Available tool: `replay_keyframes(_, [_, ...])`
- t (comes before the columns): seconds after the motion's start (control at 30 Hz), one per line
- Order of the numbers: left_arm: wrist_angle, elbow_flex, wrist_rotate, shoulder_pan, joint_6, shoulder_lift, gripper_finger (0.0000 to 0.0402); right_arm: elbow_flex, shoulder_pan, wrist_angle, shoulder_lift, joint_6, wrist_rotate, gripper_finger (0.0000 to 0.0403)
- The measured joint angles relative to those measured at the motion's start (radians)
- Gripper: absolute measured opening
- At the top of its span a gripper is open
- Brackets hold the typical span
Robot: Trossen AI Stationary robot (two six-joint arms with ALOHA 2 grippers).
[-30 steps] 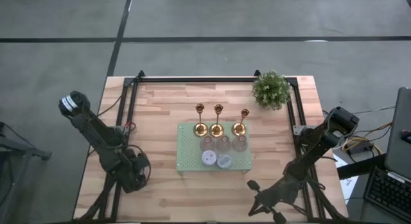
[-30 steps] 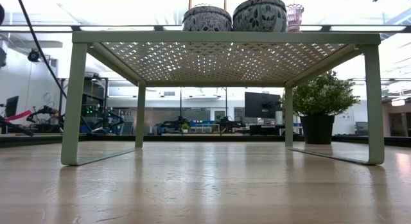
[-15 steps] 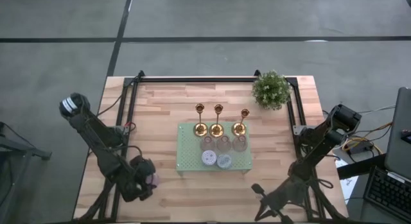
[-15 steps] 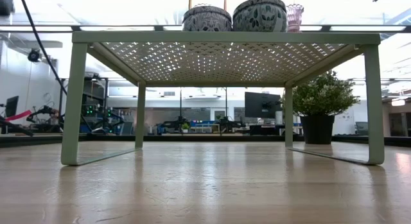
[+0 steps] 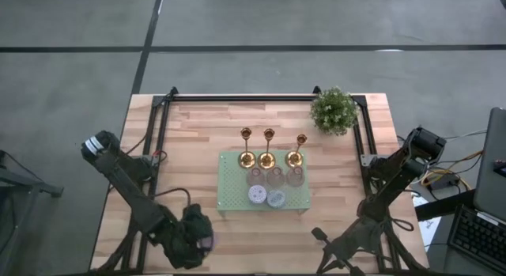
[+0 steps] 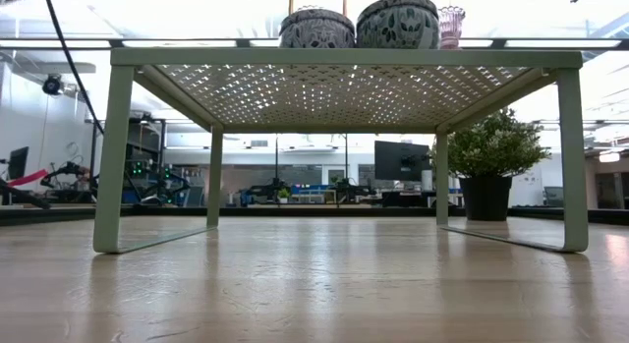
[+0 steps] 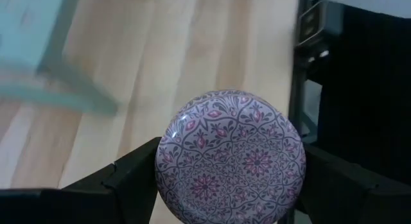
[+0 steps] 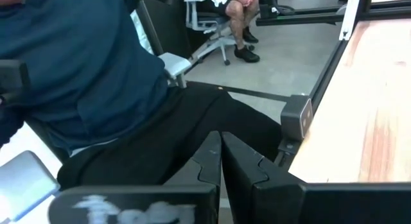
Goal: Pick & Place candle stick holders
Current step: Put the pink scented candle on the shelf
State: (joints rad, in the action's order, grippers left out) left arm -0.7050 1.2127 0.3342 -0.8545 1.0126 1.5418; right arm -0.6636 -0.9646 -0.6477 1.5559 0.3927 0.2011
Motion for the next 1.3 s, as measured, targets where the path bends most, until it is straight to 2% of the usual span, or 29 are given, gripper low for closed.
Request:
replay_keyframes(0.37, [-0.112,0.334,-0.040,0.083,-0.334,0.166,0.0306,0.000,-0.015,-0.004,-0.003,0.000,0.000,0.0009])
replay_keyframes(0.6, [-0.132,0.468,-0.083,0.167,-0.552,0.279,0.0306,0.000,-0.026,-0.022,-0.003,-0.005,0.002,0.0009])
replay_keyframes(0.87, [-0.136,0.514,-0.127,0.273,-0.735,0.379,0.0306,0.000,-0.026,-0.023,-0.003,-0.004,0.005,0.0008])
replay_keyframes(1.13, [-0.134,0.514,-0.143,0.278,-0.864,0.466,0.0307,0.000,-0.026,-0.024,-0.003,-0.002,0.005,0.0008])
replay_keyframes(1.3, [-0.127,0.512,-0.174,0.282,-0.880,0.510,0.0307,0.000,-0.026,-0.028,-0.003,0.000,0.007,0.0008])
